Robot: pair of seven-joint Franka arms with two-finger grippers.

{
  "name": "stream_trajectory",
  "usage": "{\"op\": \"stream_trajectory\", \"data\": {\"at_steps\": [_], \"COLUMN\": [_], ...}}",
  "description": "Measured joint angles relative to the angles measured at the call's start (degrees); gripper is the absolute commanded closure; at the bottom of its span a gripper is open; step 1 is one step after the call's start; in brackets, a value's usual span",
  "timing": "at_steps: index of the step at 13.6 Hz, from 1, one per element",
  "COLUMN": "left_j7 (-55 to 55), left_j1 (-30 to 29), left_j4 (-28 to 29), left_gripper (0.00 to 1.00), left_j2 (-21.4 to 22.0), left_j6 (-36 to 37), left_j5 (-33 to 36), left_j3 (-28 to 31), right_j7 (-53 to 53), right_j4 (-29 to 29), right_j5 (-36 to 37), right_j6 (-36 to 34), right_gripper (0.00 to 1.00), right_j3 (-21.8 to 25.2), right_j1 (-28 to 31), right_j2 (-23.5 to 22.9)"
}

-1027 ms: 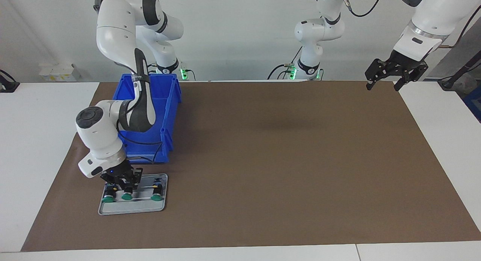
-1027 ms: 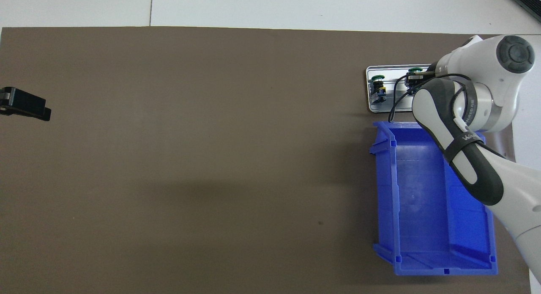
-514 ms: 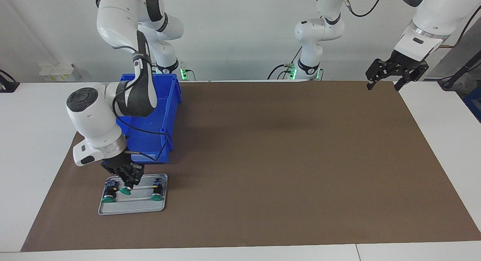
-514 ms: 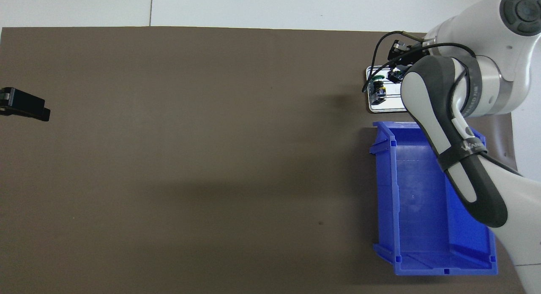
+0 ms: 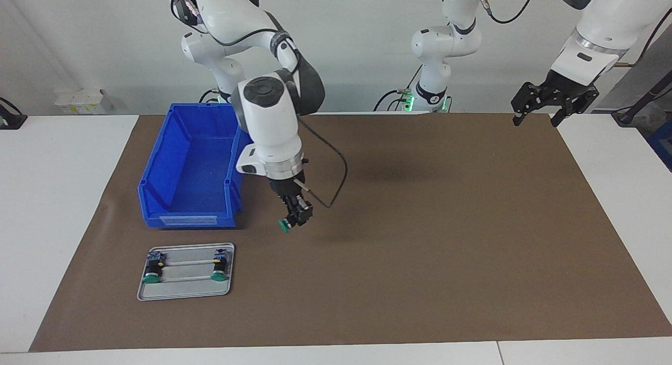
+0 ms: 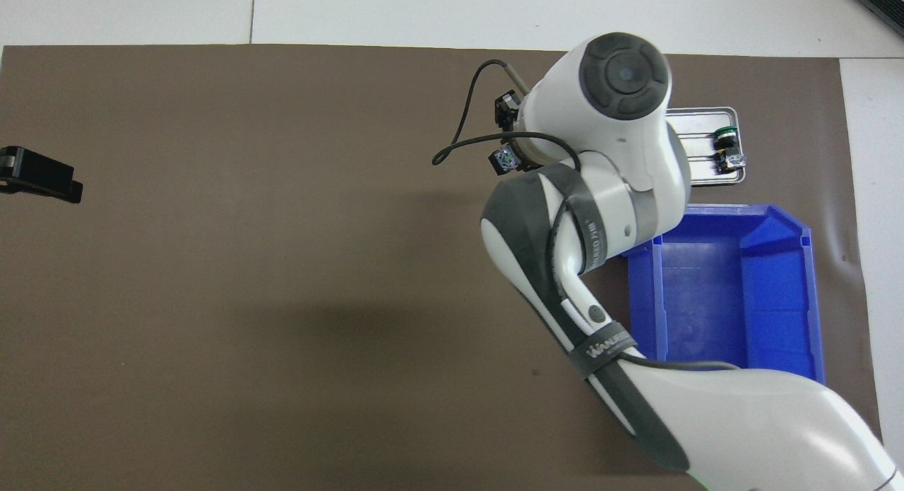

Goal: Place and press button with both arms
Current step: 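Carry the button to the table center and set it down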

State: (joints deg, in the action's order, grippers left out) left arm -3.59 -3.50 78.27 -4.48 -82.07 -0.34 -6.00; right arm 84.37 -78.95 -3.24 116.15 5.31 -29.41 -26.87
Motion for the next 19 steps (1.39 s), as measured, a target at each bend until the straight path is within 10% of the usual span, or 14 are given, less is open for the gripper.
{"op": "stream_trajectory", "data": {"at_steps": [8,18,19], "left_j7": [0.0,0.0,0.0], "left_j1": [-1.5,-1.5,-1.5], "left_j4": [0.0,0.1,0.1], "left_gripper": [0.07,0.08,0.08], "left_j2": [0.0,0.1,0.1], "left_j6": [0.4,1.0,1.0], "left_j5": [0.0,0.0,0.0], "left_j3": [0.3,0.3,0.3], "right_j7": [34.8,41.5,41.8], "right_j4": [0.1,-2.5,-3.4], "right_j5": [2.1,2.8,2.8], "right_j6": [8.7,16.1,17.0], "right_gripper": [1.0,1.0,0.85], "right_j3": [0.0,0.0,0.0], "right_j1": [-13.2,-17.5,-17.7], "right_j2": [-10.5,-12.2,-12.2]}}
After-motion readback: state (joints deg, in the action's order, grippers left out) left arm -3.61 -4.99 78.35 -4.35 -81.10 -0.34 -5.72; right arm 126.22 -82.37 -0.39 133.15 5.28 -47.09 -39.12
